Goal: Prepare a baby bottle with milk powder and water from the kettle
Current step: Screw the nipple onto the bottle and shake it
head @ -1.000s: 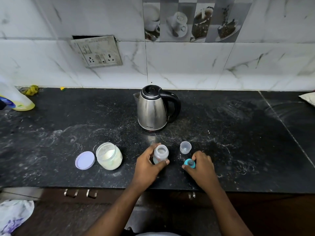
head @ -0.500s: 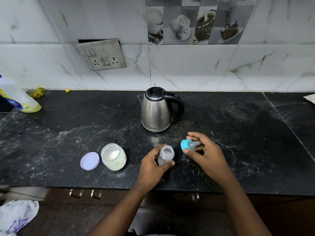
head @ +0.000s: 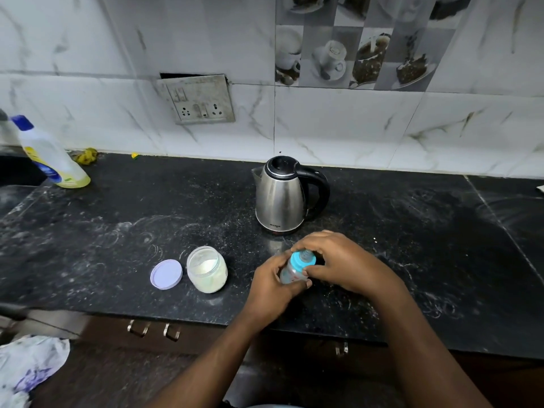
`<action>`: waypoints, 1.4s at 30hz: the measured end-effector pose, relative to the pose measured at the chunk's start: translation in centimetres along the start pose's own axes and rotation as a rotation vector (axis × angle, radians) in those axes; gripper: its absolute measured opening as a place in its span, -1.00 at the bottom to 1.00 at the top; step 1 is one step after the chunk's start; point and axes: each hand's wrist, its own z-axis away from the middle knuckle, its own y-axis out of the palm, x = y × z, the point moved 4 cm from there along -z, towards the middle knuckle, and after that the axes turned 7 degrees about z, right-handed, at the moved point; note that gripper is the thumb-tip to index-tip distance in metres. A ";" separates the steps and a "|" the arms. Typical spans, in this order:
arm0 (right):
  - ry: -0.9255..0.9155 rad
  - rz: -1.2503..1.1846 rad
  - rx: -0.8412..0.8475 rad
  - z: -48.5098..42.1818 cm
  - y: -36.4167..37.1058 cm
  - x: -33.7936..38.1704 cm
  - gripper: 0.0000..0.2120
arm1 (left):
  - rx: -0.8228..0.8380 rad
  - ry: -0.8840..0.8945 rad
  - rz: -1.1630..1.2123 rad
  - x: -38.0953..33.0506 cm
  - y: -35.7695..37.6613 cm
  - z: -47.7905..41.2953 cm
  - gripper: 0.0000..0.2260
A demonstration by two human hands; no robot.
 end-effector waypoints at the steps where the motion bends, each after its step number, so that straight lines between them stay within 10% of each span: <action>1: 0.016 0.012 0.008 -0.1 -0.1 0.0 -0.57 | -0.006 -0.001 -0.001 0.0 0.0 0.0 -0.50; 12: -0.051 0.097 0.176 0.2 0.9 1.8 -0.58 | -0.005 0.011 -0.087 0.3 -0.5 2.0 -0.56; 22: 0.169 0.245 -0.014 0.3 1.8 1.4 -0.49 | -0.037 -0.049 -0.022 -0.1 -0.2 2.5 -0.56; 29: 0.355 -0.784 -0.331 2.3 2.7 -2.0 -0.74 | -0.046 -0.036 0.033 -3.1 -1.1 1.1 -0.48; 34: 0.367 -1.674 -0.154 2.5 8.0 -0.9 -0.47 | 0.032 -0.032 0.051 -6.5 -1.2 -0.2 -0.54; 42: 0.184 -2.044 -0.313 0.9 8.8 1.9 -0.51 | 0.040 0.030 0.188 -10.3 -1.0 -1.6 -0.28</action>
